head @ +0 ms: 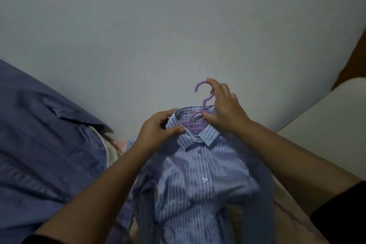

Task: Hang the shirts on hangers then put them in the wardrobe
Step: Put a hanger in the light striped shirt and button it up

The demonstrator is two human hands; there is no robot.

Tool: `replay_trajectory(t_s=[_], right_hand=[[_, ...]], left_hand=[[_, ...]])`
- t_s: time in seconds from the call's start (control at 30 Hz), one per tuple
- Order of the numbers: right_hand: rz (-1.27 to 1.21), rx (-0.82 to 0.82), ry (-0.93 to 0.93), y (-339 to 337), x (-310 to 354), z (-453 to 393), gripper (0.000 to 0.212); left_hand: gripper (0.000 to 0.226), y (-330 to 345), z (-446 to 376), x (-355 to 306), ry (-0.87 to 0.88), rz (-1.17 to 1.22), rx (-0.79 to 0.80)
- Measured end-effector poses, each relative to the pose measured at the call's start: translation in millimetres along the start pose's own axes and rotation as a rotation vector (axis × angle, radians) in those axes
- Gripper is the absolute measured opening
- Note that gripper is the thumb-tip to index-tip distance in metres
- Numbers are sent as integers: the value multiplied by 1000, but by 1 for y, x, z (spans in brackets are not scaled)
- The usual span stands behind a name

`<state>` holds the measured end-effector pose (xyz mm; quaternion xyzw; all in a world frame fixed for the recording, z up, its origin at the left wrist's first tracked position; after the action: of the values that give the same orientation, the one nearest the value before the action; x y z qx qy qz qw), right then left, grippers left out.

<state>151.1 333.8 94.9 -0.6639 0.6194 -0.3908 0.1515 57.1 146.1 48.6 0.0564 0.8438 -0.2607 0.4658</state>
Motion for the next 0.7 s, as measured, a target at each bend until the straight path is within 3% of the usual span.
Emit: replay_trajectory(t_s=[0.1, 0.33, 0.53, 0.7], right_hand=[[52, -93, -68, -60, 33, -13, 88], [3, -274, -186, -184, 105, -32, 90], [13, -391, -281, -274, 150, -40, 93], [20, -480, -327, -328, 177, -39, 93]], left_hand=[[73, -25, 5, -50, 181, -142, -90], [103, -83, 12, -138, 815, -610, -265], [86, -127, 24, -205, 1100, -764, -498], [84, -156, 32, -252, 1233, -888, -561]])
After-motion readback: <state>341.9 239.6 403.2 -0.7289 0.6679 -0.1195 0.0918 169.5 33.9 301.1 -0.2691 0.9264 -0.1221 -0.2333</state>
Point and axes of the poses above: each hand's wrist, its own z-axis away from the middle knuckle, its own y-axis out of the palm, x = y × z, the point moved 2 cm from there along -z, towards the middle knuckle, and after that the axes turned 9 degrees about -x, right-handed, at the moved point
